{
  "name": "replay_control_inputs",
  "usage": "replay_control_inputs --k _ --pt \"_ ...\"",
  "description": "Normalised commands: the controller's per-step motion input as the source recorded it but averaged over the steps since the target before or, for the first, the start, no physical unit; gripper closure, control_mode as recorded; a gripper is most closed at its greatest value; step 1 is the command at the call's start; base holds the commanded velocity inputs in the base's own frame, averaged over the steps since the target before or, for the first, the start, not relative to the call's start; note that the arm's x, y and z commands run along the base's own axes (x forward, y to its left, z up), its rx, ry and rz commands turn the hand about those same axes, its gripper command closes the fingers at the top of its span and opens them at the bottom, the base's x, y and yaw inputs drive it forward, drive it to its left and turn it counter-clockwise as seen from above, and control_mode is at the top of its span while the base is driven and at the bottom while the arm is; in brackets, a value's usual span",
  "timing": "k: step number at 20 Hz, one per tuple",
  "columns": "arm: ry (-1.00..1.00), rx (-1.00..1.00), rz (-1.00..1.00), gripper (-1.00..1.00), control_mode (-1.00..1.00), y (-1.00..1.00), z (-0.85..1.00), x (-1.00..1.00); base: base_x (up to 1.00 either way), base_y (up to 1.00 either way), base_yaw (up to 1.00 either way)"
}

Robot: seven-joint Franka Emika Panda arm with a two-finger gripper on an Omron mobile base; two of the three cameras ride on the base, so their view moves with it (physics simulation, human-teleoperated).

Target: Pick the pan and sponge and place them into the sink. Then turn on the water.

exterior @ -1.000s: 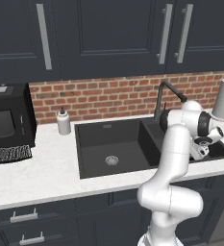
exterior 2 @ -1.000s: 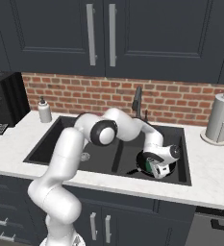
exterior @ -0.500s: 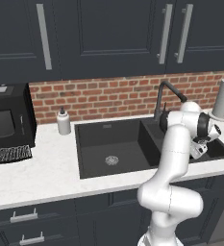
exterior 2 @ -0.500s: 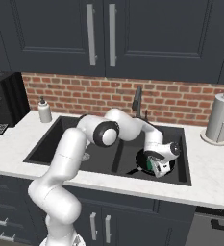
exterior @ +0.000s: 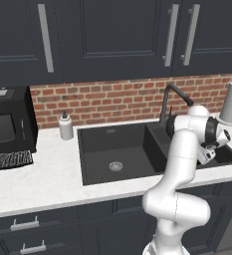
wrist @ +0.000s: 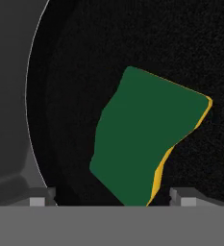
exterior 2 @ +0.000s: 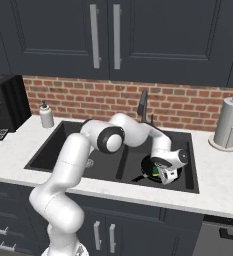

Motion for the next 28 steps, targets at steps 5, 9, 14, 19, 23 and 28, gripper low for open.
replay_control_inputs --k 5,9,14,19,23,28 --pt "-0.1 0.03 0.01 -1.0 -1.0 -0.02 0.03 0.0 0.0 0.0 0.0" --pt "-0.15 0.09 0.0 -1.0 -1.0 -0.01 0.39 0.0 0.0 0.0 0.0" --pt "-0.17 0.09 0.0 -1.0 -1.0 0.0 0.68 -0.02 0.0 0.0 0.0" --pt "-0.14 0.08 0.0 -1.0 -1.0 0.0 0.69 -0.02 0.0 0.0 0.0" --pt "-0.03 0.16 0.0 -1.0 -1.0 0.0 0.45 -0.01 0.0 0.0 0.0" --pt "0.03 0.3 0.0 -1.0 -1.0 -0.09 0.31 -0.09 0.0 0.0 0.0"
